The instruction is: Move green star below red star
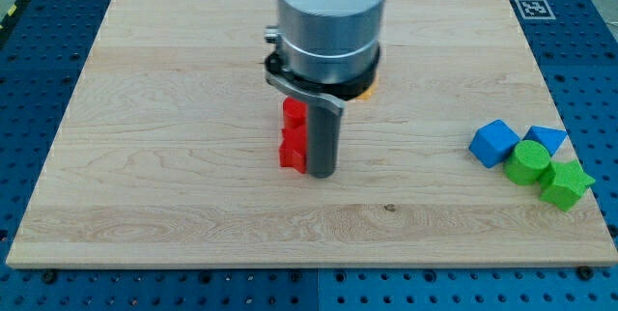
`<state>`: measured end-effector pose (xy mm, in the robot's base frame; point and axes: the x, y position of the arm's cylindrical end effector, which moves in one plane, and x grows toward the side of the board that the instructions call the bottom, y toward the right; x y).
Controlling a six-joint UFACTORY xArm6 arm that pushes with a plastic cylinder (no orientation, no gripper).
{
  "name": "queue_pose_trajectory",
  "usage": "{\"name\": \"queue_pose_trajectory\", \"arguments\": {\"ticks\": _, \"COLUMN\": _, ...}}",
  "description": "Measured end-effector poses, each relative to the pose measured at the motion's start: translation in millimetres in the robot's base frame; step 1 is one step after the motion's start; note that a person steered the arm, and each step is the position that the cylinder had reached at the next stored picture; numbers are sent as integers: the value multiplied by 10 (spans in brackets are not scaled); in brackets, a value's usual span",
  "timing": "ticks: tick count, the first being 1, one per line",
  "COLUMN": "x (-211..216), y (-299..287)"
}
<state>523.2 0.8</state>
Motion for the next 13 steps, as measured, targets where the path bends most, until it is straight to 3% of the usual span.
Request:
{"name": "queue_pose_trajectory", "arguments": {"ticks": 2, "x": -15, "y": -30}}
{"name": "queue_pose_trajectory", "arguments": {"ticks": 5, "x": 729, "y": 2299}}
{"name": "queue_pose_trajectory", "arguments": {"ticks": 7, "x": 577, "y": 3161}}
{"name": "queue_pose_trajectory", "arguments": {"ticks": 9, "x": 166, "y": 3309}}
{"name": "queue_pose_trajectory", "arguments": {"ticks": 12, "x": 40, "y": 3029}}
{"name": "queue_pose_trajectory", "arguments": {"ticks": 13, "x": 171, "y": 3028}}
